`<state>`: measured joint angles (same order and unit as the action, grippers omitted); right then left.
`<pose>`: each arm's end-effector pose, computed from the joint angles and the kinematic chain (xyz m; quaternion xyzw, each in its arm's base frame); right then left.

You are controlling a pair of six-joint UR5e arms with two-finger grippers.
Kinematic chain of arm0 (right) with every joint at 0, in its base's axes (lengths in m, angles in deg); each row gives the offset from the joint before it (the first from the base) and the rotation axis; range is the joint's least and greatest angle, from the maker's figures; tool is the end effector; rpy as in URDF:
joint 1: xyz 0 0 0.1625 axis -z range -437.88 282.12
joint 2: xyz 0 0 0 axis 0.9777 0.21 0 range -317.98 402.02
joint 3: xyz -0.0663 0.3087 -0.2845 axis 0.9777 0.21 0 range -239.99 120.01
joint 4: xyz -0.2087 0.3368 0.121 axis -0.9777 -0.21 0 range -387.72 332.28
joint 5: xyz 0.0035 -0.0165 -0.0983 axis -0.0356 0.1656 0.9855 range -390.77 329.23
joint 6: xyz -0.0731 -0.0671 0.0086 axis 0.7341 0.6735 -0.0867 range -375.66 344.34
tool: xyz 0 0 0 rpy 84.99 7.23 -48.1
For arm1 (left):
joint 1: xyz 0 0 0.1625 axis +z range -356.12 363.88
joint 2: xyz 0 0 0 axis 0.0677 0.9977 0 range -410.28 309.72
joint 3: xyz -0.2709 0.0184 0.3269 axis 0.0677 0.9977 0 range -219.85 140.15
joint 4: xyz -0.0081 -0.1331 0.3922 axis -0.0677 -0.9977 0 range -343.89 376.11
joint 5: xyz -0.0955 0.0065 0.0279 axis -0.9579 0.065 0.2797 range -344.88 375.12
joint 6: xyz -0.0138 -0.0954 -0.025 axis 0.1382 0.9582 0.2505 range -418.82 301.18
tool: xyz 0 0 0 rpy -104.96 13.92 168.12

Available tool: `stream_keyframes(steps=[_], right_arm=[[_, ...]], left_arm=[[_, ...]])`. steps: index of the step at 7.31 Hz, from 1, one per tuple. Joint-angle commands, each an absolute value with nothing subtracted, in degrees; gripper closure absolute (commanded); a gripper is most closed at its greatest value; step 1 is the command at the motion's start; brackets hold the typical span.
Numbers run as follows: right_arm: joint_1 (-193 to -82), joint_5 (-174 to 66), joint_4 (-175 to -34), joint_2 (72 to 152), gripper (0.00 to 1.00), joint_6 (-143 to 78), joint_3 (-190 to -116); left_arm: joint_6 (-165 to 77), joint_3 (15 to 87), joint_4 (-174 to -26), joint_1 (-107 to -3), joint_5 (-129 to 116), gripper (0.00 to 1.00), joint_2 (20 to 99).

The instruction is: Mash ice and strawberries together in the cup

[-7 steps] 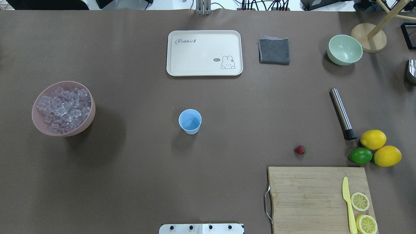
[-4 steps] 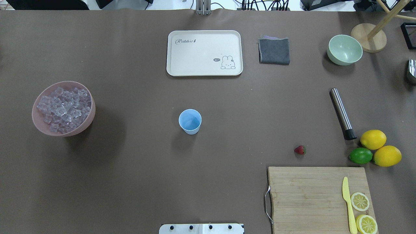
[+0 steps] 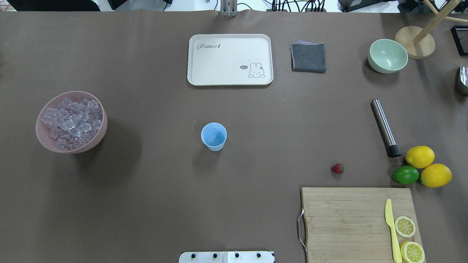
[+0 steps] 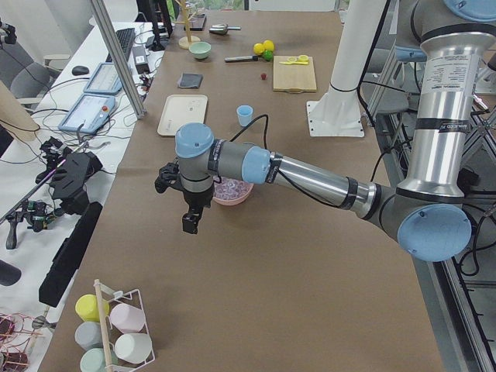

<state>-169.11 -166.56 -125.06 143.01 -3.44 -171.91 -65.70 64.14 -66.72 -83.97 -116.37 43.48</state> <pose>0.0707 -0.4066 0.5684 0.0742 -0.3828 -0.1003 0.9154 -0.0480 -0.5153 0.5219 0.1007 0.3488 0.1059 0.9257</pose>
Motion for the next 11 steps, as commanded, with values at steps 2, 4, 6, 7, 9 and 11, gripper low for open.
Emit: stream_keyframes(steps=[2, 4, 6, 7, 9, 11], right_arm=[[-169.1, -166.6, -124.9, 143.4, 0.00, -3.4, -172.0], [-169.1, -166.7, -125.0, 143.8, 0.00, -3.4, -172.1], [-169.2, -166.7, -124.9, 144.2, 0.00, -3.4, -172.3], [-169.2, -166.7, -124.8, 144.2, 0.00, -3.4, -172.3], [-169.2, -167.8, -124.7, 145.0, 0.00, -3.0, -172.3], [-169.2, -168.6, -124.7, 145.4, 0.00, -2.8, -172.4]], left_arm=[[-66.0, 64.3, -66.2, -84.0, -116.4, 0.02, 43.1], [-65.5, 64.6, -66.9, -83.9, -116.2, 0.02, 43.1], [-65.5, 65.2, -66.9, -83.8, -116.1, 0.02, 42.4], [-65.1, 66.6, -67.0, -83.7, -116.4, 0.03, 42.3], [-52.4, 73.1, -69.8, -76.1, -115.7, 0.03, 41.9], [-43.9, 73.1, -82.5, -67.5, -114.4, 0.03, 39.3]])
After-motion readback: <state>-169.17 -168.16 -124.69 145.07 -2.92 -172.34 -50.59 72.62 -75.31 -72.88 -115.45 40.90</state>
